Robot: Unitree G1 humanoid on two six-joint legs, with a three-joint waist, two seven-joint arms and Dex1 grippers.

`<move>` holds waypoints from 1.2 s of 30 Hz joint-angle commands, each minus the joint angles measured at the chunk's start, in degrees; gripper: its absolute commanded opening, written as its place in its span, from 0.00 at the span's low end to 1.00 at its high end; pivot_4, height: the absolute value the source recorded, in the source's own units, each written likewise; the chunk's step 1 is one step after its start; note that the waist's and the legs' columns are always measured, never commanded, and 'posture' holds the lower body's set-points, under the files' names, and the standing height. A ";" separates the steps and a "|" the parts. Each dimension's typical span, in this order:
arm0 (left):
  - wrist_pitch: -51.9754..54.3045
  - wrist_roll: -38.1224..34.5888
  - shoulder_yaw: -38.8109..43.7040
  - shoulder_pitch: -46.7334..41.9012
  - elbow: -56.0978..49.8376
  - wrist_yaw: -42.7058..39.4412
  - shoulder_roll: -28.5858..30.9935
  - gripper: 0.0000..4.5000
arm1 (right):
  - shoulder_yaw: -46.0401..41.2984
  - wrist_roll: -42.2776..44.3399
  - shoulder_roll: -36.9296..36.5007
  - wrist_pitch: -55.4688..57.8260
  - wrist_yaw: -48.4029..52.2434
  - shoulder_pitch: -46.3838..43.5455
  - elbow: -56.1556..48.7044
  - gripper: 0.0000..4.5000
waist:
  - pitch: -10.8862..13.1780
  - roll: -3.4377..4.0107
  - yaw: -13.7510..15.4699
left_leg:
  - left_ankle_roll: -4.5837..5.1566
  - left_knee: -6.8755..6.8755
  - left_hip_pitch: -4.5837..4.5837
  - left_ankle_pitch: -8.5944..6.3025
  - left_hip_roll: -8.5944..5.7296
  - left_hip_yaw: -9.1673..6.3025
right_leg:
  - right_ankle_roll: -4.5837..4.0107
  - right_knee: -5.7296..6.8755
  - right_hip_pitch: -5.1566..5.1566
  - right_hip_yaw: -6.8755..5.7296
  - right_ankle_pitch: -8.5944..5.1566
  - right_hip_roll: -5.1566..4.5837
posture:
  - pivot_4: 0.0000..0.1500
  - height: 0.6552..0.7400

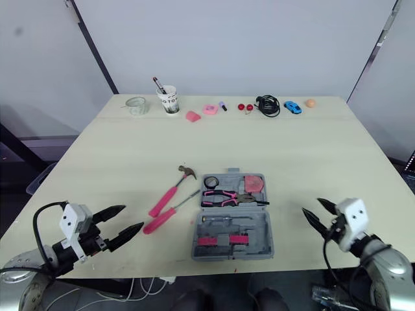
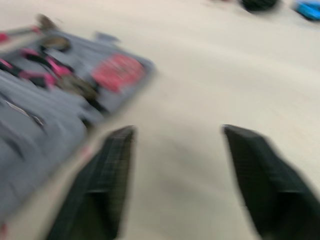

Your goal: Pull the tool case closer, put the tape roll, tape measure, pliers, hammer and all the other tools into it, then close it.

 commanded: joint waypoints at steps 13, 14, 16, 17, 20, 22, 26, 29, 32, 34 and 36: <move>-5.07 -0.39 8.25 9.03 4.33 1.86 -2.89 1.00 | -13.00 7.80 -0.17 -5.55 3.78 16.31 2.76 0.98 | -0.02 0.03 0.02 | -0.04 -0.04 0.00 -0.03 0.12 0.00 | 0.17 -0.09 -0.06 -0.12 -0.12 -0.53 | 1.00 1.00; -5.17 -0.43 8.28 9.13 4.47 1.90 -2.98 1.00 | -13.07 7.96 -0.16 -5.72 4.03 16.60 2.89 0.98 | -0.02 0.05 0.05 | -0.11 -0.04 0.00 -0.07 0.12 0.00 | 0.18 -0.10 -0.06 -0.17 -0.12 -0.58 | 1.00 1.00; -5.42 -0.28 8.06 9.10 4.60 1.70 -2.81 1.00 | -13.07 8.55 -0.15 -5.61 4.37 16.68 2.88 0.98 | -0.01 0.06 0.05 | -0.26 -0.05 0.00 -0.15 0.11 -0.03 | 0.17 -0.10 -0.07 -0.30 -0.12 -0.70 | 1.00 1.00; -5.46 -0.24 7.99 8.87 4.63 1.69 -2.67 1.00 | -12.99 8.69 -0.22 -5.58 4.40 16.60 2.84 0.98 | 0.00 0.07 0.05 | -0.26 -0.07 -0.01 -0.15 0.12 -0.03 | 0.16 -0.11 -0.07 -0.33 -0.11 -0.72 | 1.00 1.00; -5.46 -0.38 7.89 8.42 4.23 1.65 -2.42 1.00 | -12.73 8.88 -0.75 -5.54 4.54 15.96 3.08 0.98 | -0.01 0.06 0.06 | -0.26 -0.08 -0.01 -0.15 0.11 -0.02 | 0.14 -0.13 -0.07 -0.51 -0.10 -0.98 | 1.00 1.00; -5.44 -0.37 7.70 8.19 3.84 1.50 -2.21 1.00 | -12.37 8.99 -1.19 -5.41 4.69 15.11 2.99 0.98 | 0.00 0.07 0.06 | -0.25 -0.08 -0.01 -0.15 0.10 -0.01 | 0.11 -0.13 -0.07 -0.66 -0.08 -0.98 | 1.00 1.00; -5.41 -0.20 7.03 7.84 2.70 0.98 -1.83 1.00 | -11.45 9.42 -1.80 -4.73 5.43 14.28 0.98 0.98 | 0.00 0.08 0.06 | -0.22 -0.08 -0.02 -0.13 0.09 -0.01 | 0.10 -0.14 -0.06 -0.76 -0.08 -0.98 | 1.00 1.00; -4.73 0.33 5.02 7.05 -0.79 0.43 -0.99 1.00 | -9.88 11.78 -3.37 -1.54 7.57 14.48 -3.46 0.98 | 0.01 0.09 0.11 | -0.12 -0.09 -0.03 -0.08 0.09 -0.02 | 0.08 -0.15 -0.06 -0.79 -0.06 -0.98 | 1.00 1.00; -3.64 0.50 3.81 5.58 -2.18 0.79 -0.31 1.00 | -8.44 12.11 -4.47 0.63 7.39 14.17 -7.02 0.98 | 0.00 0.09 0.30 | -0.04 -0.09 -0.03 -0.03 0.08 -0.02 | 0.03 -0.15 -0.06 -0.78 -0.03 -0.99 | 1.00 1.00; -2.28 0.80 2.44 3.41 -3.49 1.63 0.06 1.00 | -7.01 13.23 -5.47 3.09 6.88 12.77 -10.65 0.98 | 0.01 0.10 0.37 | -0.04 -0.09 -0.04 -0.03 0.08 -0.04 | 0.01 -0.15 -0.05 -0.81 -0.02 -0.98 | 1.00 1.00; -1.02 0.76 1.50 1.68 -4.31 2.23 0.33 1.00 | -5.93 14.25 -6.23 5.26 6.46 11.61 -13.40 0.98 | 0.02 0.12 0.40 | -0.03 -0.09 -0.04 -0.02 0.06 -0.03 | 0.01 -0.16 -0.06 -0.81 -0.02 -0.96 | 1.00 1.00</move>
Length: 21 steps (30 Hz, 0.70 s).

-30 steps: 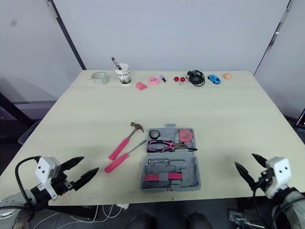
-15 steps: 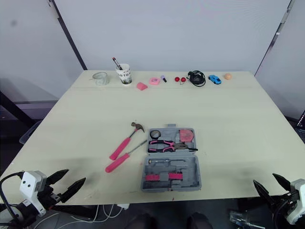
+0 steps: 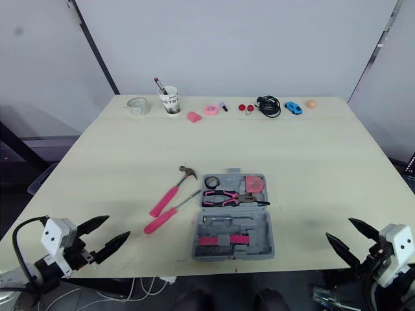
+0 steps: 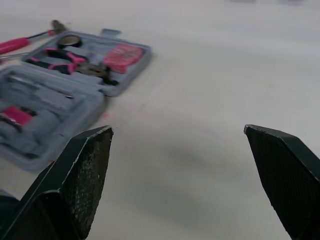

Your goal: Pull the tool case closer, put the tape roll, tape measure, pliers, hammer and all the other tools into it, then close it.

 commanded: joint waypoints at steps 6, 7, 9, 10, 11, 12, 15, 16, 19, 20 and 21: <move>9.32 1.12 -3.88 -7.54 -5.66 7.19 1.09 1.00 | 4.67 5.59 -4.42 8.50 -0.36 -5.16 -13.09 0.98 | -0.01 -0.03 0.12 | 0.02 0.00 -0.02 0.01 -0.08 0.00 | 0.00 0.00 0.04 0.00 0.01 0.26 | 1.00 1.00; 12.73 0.23 -4.42 -9.36 -6.49 9.80 0.32 1.00 | 5.24 6.01 -4.98 9.33 -0.49 -6.20 -14.00 0.98 | 0.00 -0.06 0.15 | 0.02 0.00 -0.03 0.01 -0.09 0.00 | 0.00 0.00 0.04 0.00 0.02 0.28 | 1.00 1.00; 17.17 0.13 -5.98 -12.55 -7.67 12.60 -0.33 1.00 | 6.09 7.12 -5.98 11.20 -0.64 -8.15 -15.26 0.98 | 0.02 -0.05 0.46 | 0.03 0.04 -0.04 0.02 -0.15 -0.02 | 0.02 0.01 0.06 0.02 0.03 0.28 | 1.00 1.00; 18.39 0.64 -7.03 -13.58 -7.99 12.75 -0.06 1.00 | 6.25 7.98 -6.32 12.19 -0.70 -8.82 -15.62 0.98 | 0.00 -0.08 0.66 | 0.03 0.10 -0.05 0.02 -0.16 -0.03 | 0.03 0.03 0.07 0.02 0.04 0.29 | 1.00 1.00; 19.58 1.78 -8.43 -15.01 -7.92 13.35 0.13 1.00 | 6.44 7.96 -6.75 12.39 -0.53 -9.64 -15.86 0.98 | -0.01 -0.11 0.78 | 0.03 0.11 -0.05 0.02 -0.17 -0.04 | 0.04 0.03 0.09 0.02 0.04 0.31 | 1.00 1.00; 20.99 2.17 -9.37 -16.53 -7.62 14.26 -0.11 1.00 | 6.68 7.54 -7.09 12.28 -0.40 -10.33 -15.98 0.98 | -0.01 -0.12 0.96 | 0.03 0.11 -0.05 0.02 -0.18 -0.04 | 0.04 0.03 0.10 0.02 0.04 0.32 | 1.00 1.00; 25.09 3.48 -12.82 -20.99 -6.24 15.82 -0.02 1.00 | 7.48 6.14 -6.88 11.34 -0.25 -11.15 -15.58 0.98 | 0.01 -0.16 1.19 | 0.03 0.10 -0.07 0.02 -0.27 -0.06 | 0.04 0.02 0.11 0.00 0.04 0.35 | 1.00 1.00; 26.88 3.79 -13.36 -22.54 -5.62 17.21 -0.39 1.00 | 7.84 5.49 -6.55 10.75 -0.18 -11.22 -15.21 0.98 | 0.01 -0.17 1.14 | 0.03 0.10 -0.09 0.02 -0.30 -0.06 | 0.03 0.02 0.12 -0.03 0.04 0.37 | 1.00 1.00; 28.87 7.06 -16.13 -27.68 -2.77 20.98 -1.43 1.00 | 8.94 3.36 -6.11 8.36 0.88 -11.64 -13.56 0.98 | 0.01 -0.17 1.09 | 0.04 0.12 -0.08 0.02 -0.34 -0.06 | 0.04 0.02 0.14 -0.02 0.04 0.46 | 1.00 1.00; 28.88 8.26 -17.18 -29.23 -1.48 21.79 -1.78 1.00 | 9.15 3.02 -5.85 7.82 0.91 -11.96 -13.00 0.98 | 0.01 -0.17 1.08 | 0.04 0.12 -0.07 0.02 -0.35 -0.05 | 0.04 0.02 0.14 -0.03 0.04 0.48 | 1.00 1.00; 28.16 10.10 -19.05 -30.98 0.68 22.13 -2.09 1.00 | 9.56 2.36 -5.68 7.16 0.96 -12.47 -12.32 0.98 | 0.01 -0.17 1.08 | 0.04 0.13 -0.06 0.02 -0.35 -0.05 | 0.04 0.03 0.15 -0.02 0.04 0.48 | 1.00 1.00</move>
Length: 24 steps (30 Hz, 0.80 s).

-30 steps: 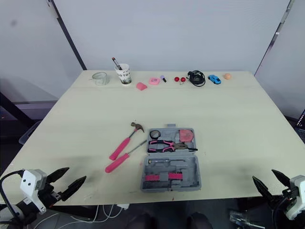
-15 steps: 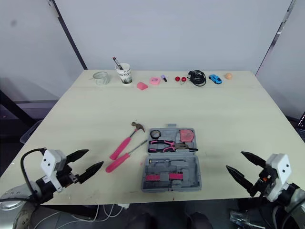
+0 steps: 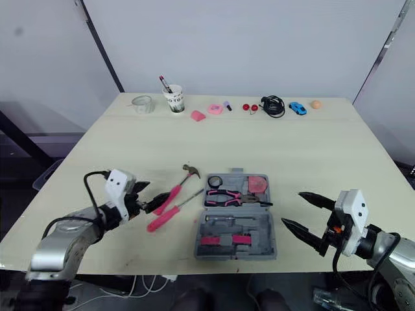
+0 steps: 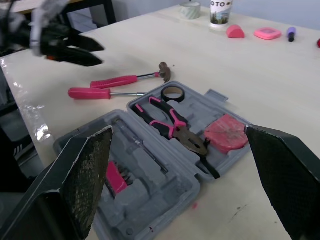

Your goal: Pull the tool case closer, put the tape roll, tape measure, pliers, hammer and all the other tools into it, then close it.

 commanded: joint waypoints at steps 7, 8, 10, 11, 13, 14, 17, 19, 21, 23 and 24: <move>-4.15 8.63 -7.97 -11.22 16.23 4.18 -6.00 1.00 | 2.18 -4.14 2.09 -5.96 1.05 -3.09 5.00 0.98 | 0.01 -0.04 -0.03 | 0.00 0.03 0.00 0.00 -0.01 0.08 | 0.03 0.01 0.03 0.03 0.02 0.08 | 1.00 1.00; -4.44 9.30 -8.24 -12.56 18.03 4.79 -6.76 1.00 | 2.27 -4.21 2.26 -6.13 1.07 -3.35 5.21 0.98 | 0.02 -0.05 -0.02 | 0.00 0.03 -0.04 0.00 -0.02 0.11 | 0.12 0.00 0.03 0.00 0.07 0.10 | 1.00 1.00; -4.29 9.86 -8.92 -15.77 21.24 4.99 -8.65 1.00 | 2.45 -4.55 2.36 -6.63 1.26 -3.77 5.77 0.98 | 0.03 -0.07 0.09 | 0.00 0.05 -0.06 0.01 -0.02 0.09 | 0.12 0.02 0.03 -0.02 0.07 0.12 | 1.00 1.00; -4.83 10.53 -9.37 -17.00 22.69 5.04 -9.20 1.00 | 2.52 -4.67 2.41 -6.88 1.34 -3.91 6.04 0.98 | 0.03 -0.07 0.10 | 0.00 0.08 -0.07 0.01 -0.03 0.07 | 0.11 0.03 0.03 -0.01 0.07 0.15 | 1.00 1.00; -6.04 12.49 -10.58 -19.42 25.95 5.29 -9.54 1.00 | 2.69 -4.77 2.44 -7.13 1.34 -4.17 6.38 0.98 | 0.02 -0.08 0.02 | 0.00 0.09 -0.07 0.01 -0.03 0.08 | 0.16 0.05 0.04 0.01 0.11 0.16 | 1.00 1.00; -6.08 12.79 -10.59 -20.62 27.53 5.51 -9.95 1.00 | 2.81 -4.81 2.44 -7.25 1.41 -4.26 6.44 0.98 | 0.02 -0.08 0.01 | 0.00 0.09 -0.07 0.01 -0.03 0.08 | 0.19 0.04 0.04 0.03 0.12 0.17 | 1.00 1.00; -6.78 13.98 -11.29 -23.50 32.07 5.00 -10.60 1.00 | 2.99 -4.88 2.49 -7.50 1.34 -4.48 6.46 0.98 | 0.02 -0.07 -0.08 | 0.00 0.09 -0.07 0.01 -0.03 0.07 | 0.21 0.05 0.04 0.03 0.13 0.20 | 1.00 1.00; -6.87 14.11 -11.09 -25.18 34.94 4.91 -11.39 1.00 | 3.04 -4.84 2.50 -7.55 1.22 -4.59 6.40 0.98 | 0.02 -0.07 -0.10 | 0.00 0.09 -0.07 0.01 -0.01 0.07 | 0.22 0.07 0.03 0.07 0.14 0.25 | 1.00 1.00; -8.02 14.84 -11.55 -26.86 38.08 4.69 -12.01 1.00 | 3.19 -4.73 2.54 -7.44 1.13 -4.64 6.03 0.98 | 0.03 -0.08 0.00 | 0.00 0.09 -0.06 0.01 -0.01 0.07 | 0.22 0.07 0.04 0.07 0.14 0.26 | 1.00 1.00; -9.27 15.48 -11.96 -28.17 40.79 4.17 -12.55 1.00 | 3.47 -4.44 2.49 -7.16 1.33 -4.68 5.66 0.98 | 0.03 -0.08 0.05 | 0.00 0.10 -0.07 0.01 -0.01 0.04 | 0.22 0.08 0.04 0.08 0.14 0.28 | 1.00 1.00; -9.75 15.67 -11.99 -28.58 41.68 4.07 -12.70 1.00 | 3.56 -4.37 2.43 -7.07 1.41 -4.71 5.54 0.98 | 0.02 -0.08 0.00 | 0.00 0.10 -0.07 0.01 -0.01 0.04 | 0.22 0.08 0.05 0.09 0.14 0.29 | 1.00 1.00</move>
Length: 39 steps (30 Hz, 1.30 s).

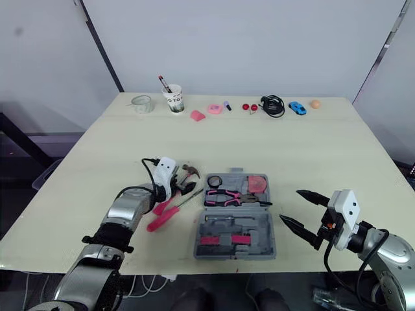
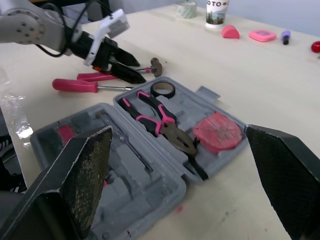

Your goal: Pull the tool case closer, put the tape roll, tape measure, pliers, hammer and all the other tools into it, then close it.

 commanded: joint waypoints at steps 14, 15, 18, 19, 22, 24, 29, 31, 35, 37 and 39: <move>-5.40 1.81 0.26 -4.74 9.45 -4.17 -1.66 1.00 | 0.24 2.18 -1.00 2.64 0.21 -1.14 -4.63 0.98 | -0.02 0.01 0.05 | 0.00 0.04 0.01 0.00 0.00 0.00 | 0.01 0.07 0.01 0.04 0.00 0.02 | 1.00 1.00; -5.52 1.81 0.41 -4.83 9.79 -4.24 -1.75 0.88 | 0.31 2.17 -0.94 2.69 0.08 -1.06 -4.78 1.00 | -0.02 0.02 0.05 | 0.00 0.04 0.01 0.00 0.00 0.01 | 0.01 0.07 0.01 0.04 0.01 0.02 | 1.00 1.00; -6.53 2.26 0.49 -5.57 11.69 -4.13 -1.99 0.59 | 0.27 2.18 -1.01 2.75 -0.06 -0.68 -5.10 1.00 | -0.02 0.01 0.04 | 0.00 0.04 0.01 0.00 0.00 0.00 | 0.01 0.07 0.01 0.04 0.01 0.02 | 1.00 1.00; -6.90 2.30 0.60 -5.89 12.45 -4.05 -2.08 0.51 | 0.15 2.17 -1.09 2.69 -0.05 -0.51 -5.12 1.00 | -0.02 0.01 0.05 | 0.00 0.03 0.01 0.00 0.00 0.01 | 0.01 0.06 0.01 0.04 0.01 0.02 | 1.00 1.00; -7.59 2.42 0.79 -6.62 13.95 -4.23 -2.21 0.16 | -0.13 2.20 -1.25 2.64 -0.09 -0.30 -5.15 1.00 | -0.02 0.01 0.05 | 0.00 0.04 0.01 0.00 -0.01 0.01 | 0.01 0.06 0.01 0.04 0.01 0.02 | 1.00 1.00; -8.08 2.53 0.95 -6.98 14.74 -4.26 -2.25 0.01 | -0.13 2.16 -1.25 2.68 -0.21 -0.27 -5.22 1.00 | -0.03 0.02 0.06 | 0.00 0.04 0.01 0.00 -0.01 0.01 | 0.01 0.07 0.01 0.04 0.01 0.02 | 1.00 1.00; -9.26 3.31 0.58 -6.90 15.46 -5.24 -1.64 0.01 | 0.25 2.61 -0.95 2.98 -0.45 -0.19 -5.44 1.00 | -0.04 0.03 0.06 | 0.00 0.05 0.02 0.00 -0.01 0.00 | 0.01 0.10 0.01 0.04 0.01 0.02 | 1.00 1.00; -9.48 3.53 0.67 -6.49 15.07 -5.87 -1.02 0.01 | 0.51 3.03 -1.05 3.26 -0.10 -0.32 -5.43 1.00 | -0.04 0.03 0.02 | 0.00 0.05 0.02 0.00 -0.01 0.00 | 0.01 0.10 0.01 0.04 0.01 0.02 | 1.00 1.00; -9.88 3.47 1.44 -5.81 13.30 -6.46 0.55 0.01 | 0.59 3.18 -1.25 3.33 0.41 -0.83 -5.30 1.00 | -0.04 0.03 -0.10 | 0.00 0.05 0.02 0.00 0.00 0.00 | 0.01 0.10 0.01 0.05 0.01 0.05 | 1.00 1.00; -9.80 3.07 1.85 -5.27 11.89 -7.35 1.54 0.01 | 0.50 3.58 -1.13 3.62 0.44 -1.46 -5.17 1.00 | -0.03 0.03 -0.33 | 0.00 0.05 0.03 0.00 0.03 0.01 | 0.01 0.10 0.00 0.07 0.01 0.08 | 1.00 1.00; -8.86 2.65 2.31 -4.51 9.98 -8.00 2.65 0.01 | 0.82 3.63 -1.33 3.81 1.02 -1.85 -5.11 1.00 | -0.03 0.03 -0.50 | 0.00 0.04 0.03 0.00 0.06 0.00 | 0.01 0.10 0.00 0.09 0.01 0.12 | 1.00 1.00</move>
